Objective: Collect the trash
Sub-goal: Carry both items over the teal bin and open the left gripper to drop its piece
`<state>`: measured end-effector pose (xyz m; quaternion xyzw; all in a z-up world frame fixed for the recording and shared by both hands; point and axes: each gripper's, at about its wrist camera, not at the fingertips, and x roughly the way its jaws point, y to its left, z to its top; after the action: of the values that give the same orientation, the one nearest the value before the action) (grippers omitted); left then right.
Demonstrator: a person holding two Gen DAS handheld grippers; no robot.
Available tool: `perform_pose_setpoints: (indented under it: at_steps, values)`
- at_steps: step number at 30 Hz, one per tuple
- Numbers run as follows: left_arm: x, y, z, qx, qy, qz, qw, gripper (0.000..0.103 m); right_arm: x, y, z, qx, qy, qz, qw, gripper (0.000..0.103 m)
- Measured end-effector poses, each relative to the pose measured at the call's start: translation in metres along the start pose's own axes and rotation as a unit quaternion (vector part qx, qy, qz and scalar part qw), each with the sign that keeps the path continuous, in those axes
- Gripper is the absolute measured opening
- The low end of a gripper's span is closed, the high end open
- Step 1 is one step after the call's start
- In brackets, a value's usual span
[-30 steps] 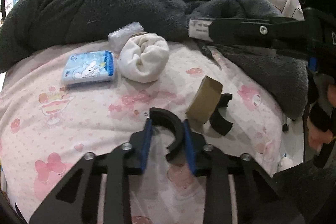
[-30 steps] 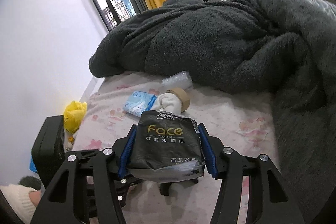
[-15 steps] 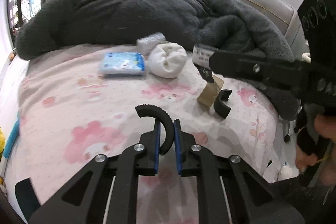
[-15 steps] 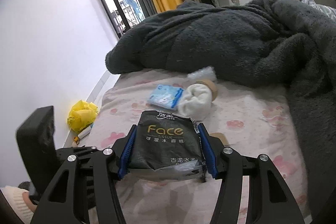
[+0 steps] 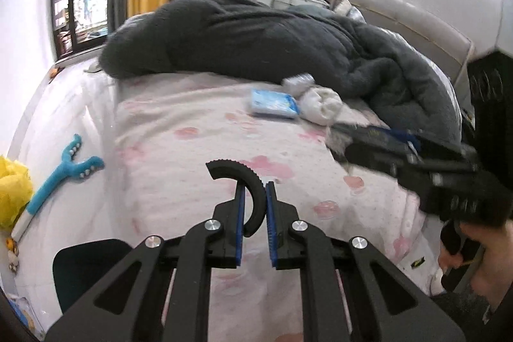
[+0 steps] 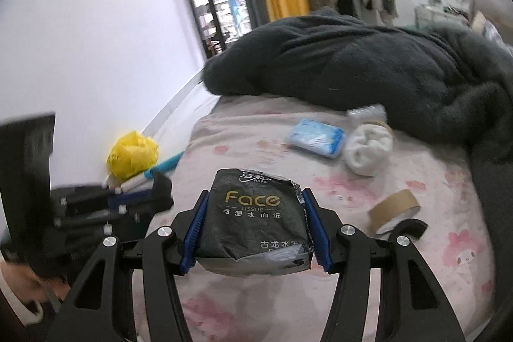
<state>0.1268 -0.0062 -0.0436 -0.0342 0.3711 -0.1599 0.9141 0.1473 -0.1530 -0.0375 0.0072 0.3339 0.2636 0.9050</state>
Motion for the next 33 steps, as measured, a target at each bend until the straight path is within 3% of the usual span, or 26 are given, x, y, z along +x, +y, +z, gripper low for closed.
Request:
perform_pose_setpoints:
  at_steps: [15, 24, 33]
  values:
    - [-0.025, 0.072, -0.026, -0.041, -0.003, 0.037, 0.9985, 0.014, 0.024, 0.068, 0.0, -0.024, 0.014, 0.049, 0.998, 0.058]
    - [-0.01, 0.135, -0.068, -0.07, 0.055, 0.074, 0.9933, 0.014, 0.04, 0.113, 0.016, -0.033, 0.014, 0.083, 0.996, 0.058]
    - [-0.011, 0.193, -0.105, -0.128, 0.105, 0.108, 0.9802, 0.014, 0.058, 0.154, 0.019, -0.045, 0.024, 0.107, 0.993, 0.058]
